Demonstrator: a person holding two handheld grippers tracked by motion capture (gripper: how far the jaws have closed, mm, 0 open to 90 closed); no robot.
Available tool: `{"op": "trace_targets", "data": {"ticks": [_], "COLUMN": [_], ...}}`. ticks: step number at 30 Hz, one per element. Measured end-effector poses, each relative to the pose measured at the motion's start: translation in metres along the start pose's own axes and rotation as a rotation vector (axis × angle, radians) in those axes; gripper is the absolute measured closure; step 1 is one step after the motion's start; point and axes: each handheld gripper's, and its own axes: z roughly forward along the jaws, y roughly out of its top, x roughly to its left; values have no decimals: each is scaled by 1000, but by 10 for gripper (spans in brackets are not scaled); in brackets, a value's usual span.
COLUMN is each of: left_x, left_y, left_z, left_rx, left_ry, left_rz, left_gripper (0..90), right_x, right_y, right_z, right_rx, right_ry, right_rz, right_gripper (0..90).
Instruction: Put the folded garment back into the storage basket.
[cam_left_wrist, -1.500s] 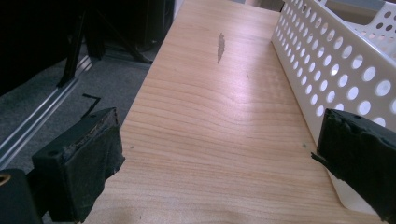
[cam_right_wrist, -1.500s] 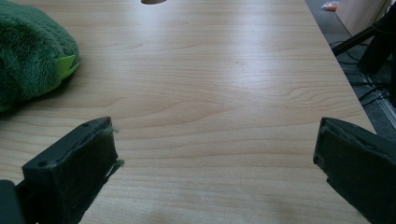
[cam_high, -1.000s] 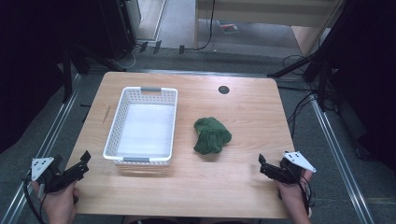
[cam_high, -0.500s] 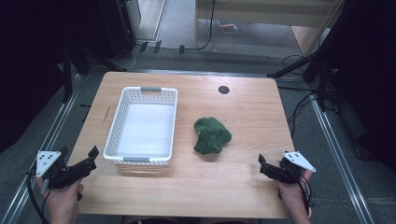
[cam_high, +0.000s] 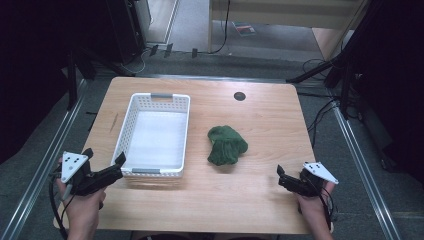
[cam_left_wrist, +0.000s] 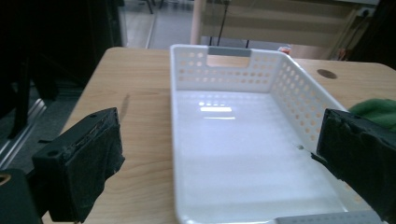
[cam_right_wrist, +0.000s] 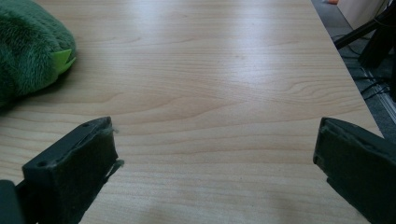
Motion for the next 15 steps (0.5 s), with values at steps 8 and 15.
{"op": "trace_targets", "data": {"ticks": [8, 15], "left_x": [-28, -49], "left_y": [6, 12], "left_z": [12, 25], "left_rx": [27, 38], "left_ry": [-53, -76], "left_rz": [40, 50], "left_gripper": [12, 12], "right_x": [0, 0], "right_y": [0, 0], "right_z": [0, 0], "right_rx": [2, 3], "right_ry": [0, -1], "right_rz": [-6, -1], "right_gripper": [0, 0]}}
